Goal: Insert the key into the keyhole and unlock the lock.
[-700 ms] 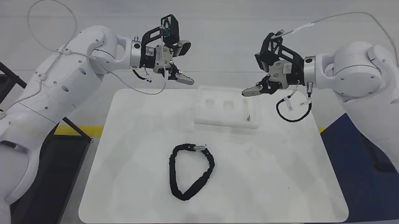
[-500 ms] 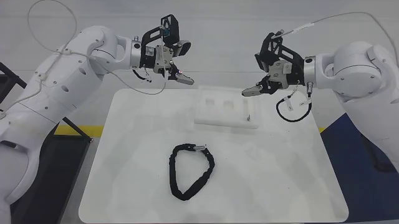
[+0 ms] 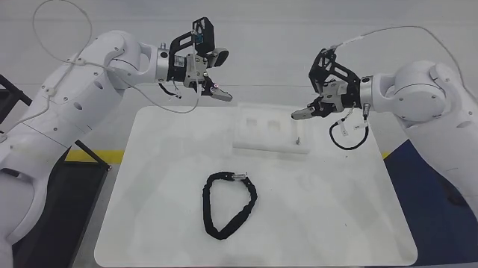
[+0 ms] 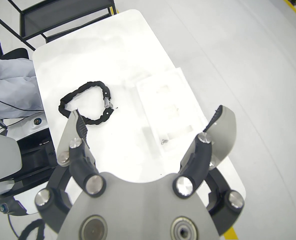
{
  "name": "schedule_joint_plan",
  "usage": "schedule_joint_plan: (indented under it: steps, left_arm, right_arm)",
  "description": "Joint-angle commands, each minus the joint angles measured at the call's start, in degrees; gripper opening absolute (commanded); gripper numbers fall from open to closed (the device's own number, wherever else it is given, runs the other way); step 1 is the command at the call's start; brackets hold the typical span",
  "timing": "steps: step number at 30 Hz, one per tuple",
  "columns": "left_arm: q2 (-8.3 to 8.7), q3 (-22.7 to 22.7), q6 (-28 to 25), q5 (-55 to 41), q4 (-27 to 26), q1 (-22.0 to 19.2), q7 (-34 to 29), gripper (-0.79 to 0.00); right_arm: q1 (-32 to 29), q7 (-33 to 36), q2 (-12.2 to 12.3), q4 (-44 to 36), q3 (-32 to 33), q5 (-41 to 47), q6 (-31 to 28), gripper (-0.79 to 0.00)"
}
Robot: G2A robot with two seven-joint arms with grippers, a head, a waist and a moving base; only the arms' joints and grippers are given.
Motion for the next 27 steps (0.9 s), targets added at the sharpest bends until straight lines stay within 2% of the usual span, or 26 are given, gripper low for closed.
schedule_joint_plan:
  steps: [1, 4, 10, 16, 23, 27]
  left_arm:
    - [0.00, 0.0, 0.0, 0.0, 0.0, 0.0, 0.0, 0.000]
    - [0.00, 0.0, 0.0, 0.0, 0.0, 0.0, 0.0, 0.000]
    - [0.00, 0.0, 0.0, 0.0, 0.0, 0.0, 0.0, 0.000]
    - [0.00, 0.0, 0.0, 0.0, 0.0, 0.0, 0.0, 0.000]
    - [0.00, 0.0, 0.0, 0.0, 0.0, 0.0, 0.0, 0.000]
    - [0.00, 0.0, 0.0, 0.0, 0.0, 0.0, 0.0, 0.000]
  right_arm:
    - [1.1, -0.4, -1.2, 4.9, -1.9, 0.5, 0.4, 0.000]
    - [2.5, 0.2, -2.8, 11.5, -4.4, 3.1, 0.3, 0.000]
    - [3.4, 1.7, -6.1, 22.1, -8.4, 9.8, 3.6, 0.000]
    - [3.8, 6.4, -9.4, 27.2, -11.6, 15.7, 12.8, 0.000]
    - [3.8, 6.8, -13.1, 32.1, -14.9, 16.9, 22.2, 0.000]
    - [3.6, 6.0, -15.2, 34.4, -16.5, 16.8, 24.8, 0.000]
